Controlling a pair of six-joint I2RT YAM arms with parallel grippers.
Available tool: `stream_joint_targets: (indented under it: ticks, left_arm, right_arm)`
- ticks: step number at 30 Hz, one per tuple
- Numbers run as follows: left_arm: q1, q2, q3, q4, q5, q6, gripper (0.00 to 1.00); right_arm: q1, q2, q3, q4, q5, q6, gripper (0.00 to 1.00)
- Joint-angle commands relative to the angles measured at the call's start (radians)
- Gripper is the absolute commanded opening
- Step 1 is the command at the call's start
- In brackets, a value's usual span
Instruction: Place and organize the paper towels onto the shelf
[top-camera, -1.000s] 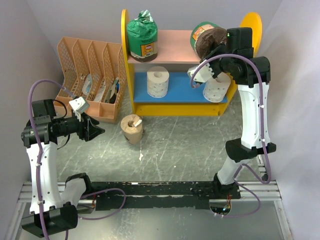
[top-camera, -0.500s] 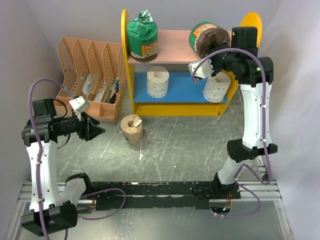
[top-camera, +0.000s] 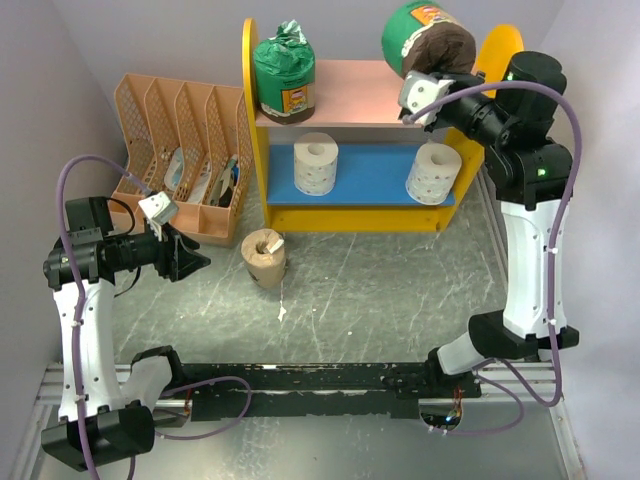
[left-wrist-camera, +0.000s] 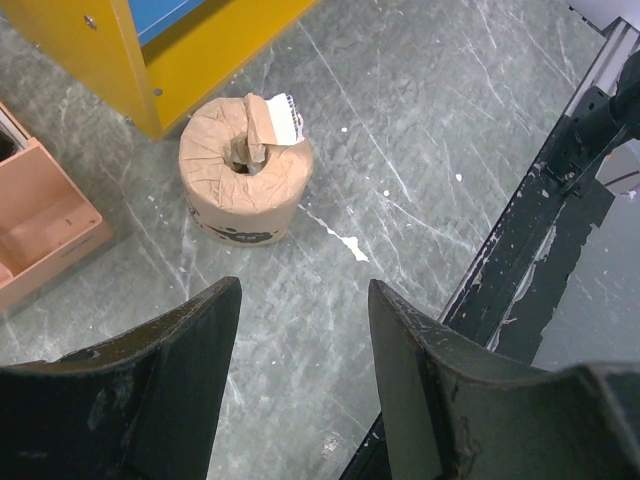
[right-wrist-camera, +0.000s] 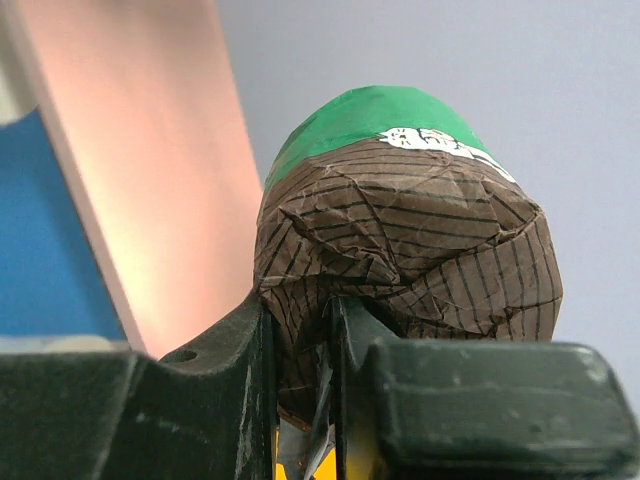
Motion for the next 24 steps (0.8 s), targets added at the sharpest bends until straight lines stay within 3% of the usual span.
stream_joint_targets:
  ticks: [1,4,8,11,13,19,24]
  left_arm:
    - [0.013,0.000,0.026,0.005,0.032,0.000,0.65]
    - [0.014,0.007,0.025,0.004,0.033,0.002,0.65]
    - [0.013,0.018,0.027,0.002,0.033,0.004,0.65]
    - [0.015,0.023,0.026,0.005,0.031,0.002,0.65]
    - [0.015,0.026,0.025,0.008,0.030,-0.002,0.65]
    - [0.015,0.029,0.022,0.017,0.022,-0.011,0.65]
    - [0.017,0.026,0.017,0.028,0.012,-0.026,0.65]
  right_arm:
    - [0.002,0.013,0.055,0.184,0.114,0.273,0.00]
    - [0.028,0.071,0.176,0.098,0.249,0.315,0.00]
    - [0.059,0.028,0.101,0.129,0.389,0.328,0.00]
    - [0.129,0.104,0.233,-0.016,0.522,0.387,0.00]
    - [0.142,0.138,0.291,-0.060,0.552,0.474,0.00]
    - [0.173,0.091,0.239,-0.037,0.551,0.760,0.00]
    - [0.162,0.085,0.181,-0.058,0.594,0.843,0.00]
